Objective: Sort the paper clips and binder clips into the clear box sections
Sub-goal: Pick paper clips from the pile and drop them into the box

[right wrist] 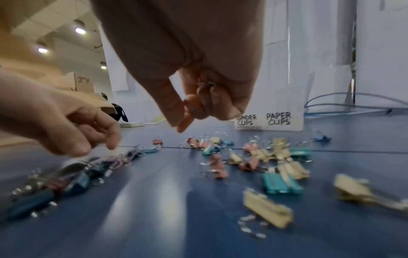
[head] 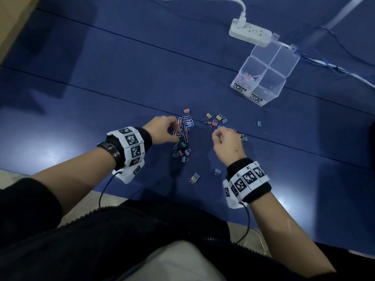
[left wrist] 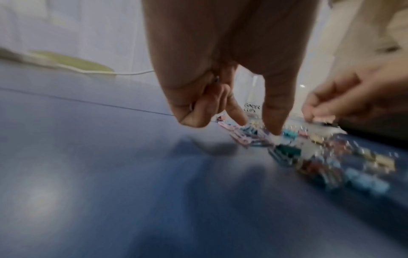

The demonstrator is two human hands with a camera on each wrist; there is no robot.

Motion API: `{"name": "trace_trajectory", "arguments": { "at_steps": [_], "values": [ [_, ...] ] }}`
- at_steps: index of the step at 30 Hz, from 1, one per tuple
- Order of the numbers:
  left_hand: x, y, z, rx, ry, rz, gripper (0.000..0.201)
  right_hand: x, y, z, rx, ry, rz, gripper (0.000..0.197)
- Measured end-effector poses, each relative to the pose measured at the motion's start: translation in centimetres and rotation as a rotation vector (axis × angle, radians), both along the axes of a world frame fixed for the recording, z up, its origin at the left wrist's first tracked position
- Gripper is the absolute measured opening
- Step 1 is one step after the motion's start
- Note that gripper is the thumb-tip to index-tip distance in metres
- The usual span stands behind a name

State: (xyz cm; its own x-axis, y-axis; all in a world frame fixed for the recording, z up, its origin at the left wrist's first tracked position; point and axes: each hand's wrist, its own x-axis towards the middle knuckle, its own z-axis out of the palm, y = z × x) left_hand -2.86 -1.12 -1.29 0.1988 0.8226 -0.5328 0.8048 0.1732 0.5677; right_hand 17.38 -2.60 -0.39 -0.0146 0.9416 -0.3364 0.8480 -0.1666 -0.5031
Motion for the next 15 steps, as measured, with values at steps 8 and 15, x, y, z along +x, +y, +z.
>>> {"name": "trace_trajectory", "arguments": {
  "at_steps": [8, 15],
  "values": [
    [0.5, -0.4, -0.7, 0.102, 0.124, -0.067, 0.043, -4.9, 0.9, -1.5, -0.099, 0.077, 0.117, 0.03],
    [1.7, -0.4, -0.8, 0.088, 0.206, -0.212, 0.028, -5.1, 1.7, -2.1, -0.031, 0.002, 0.149, 0.016]
  ]
}}
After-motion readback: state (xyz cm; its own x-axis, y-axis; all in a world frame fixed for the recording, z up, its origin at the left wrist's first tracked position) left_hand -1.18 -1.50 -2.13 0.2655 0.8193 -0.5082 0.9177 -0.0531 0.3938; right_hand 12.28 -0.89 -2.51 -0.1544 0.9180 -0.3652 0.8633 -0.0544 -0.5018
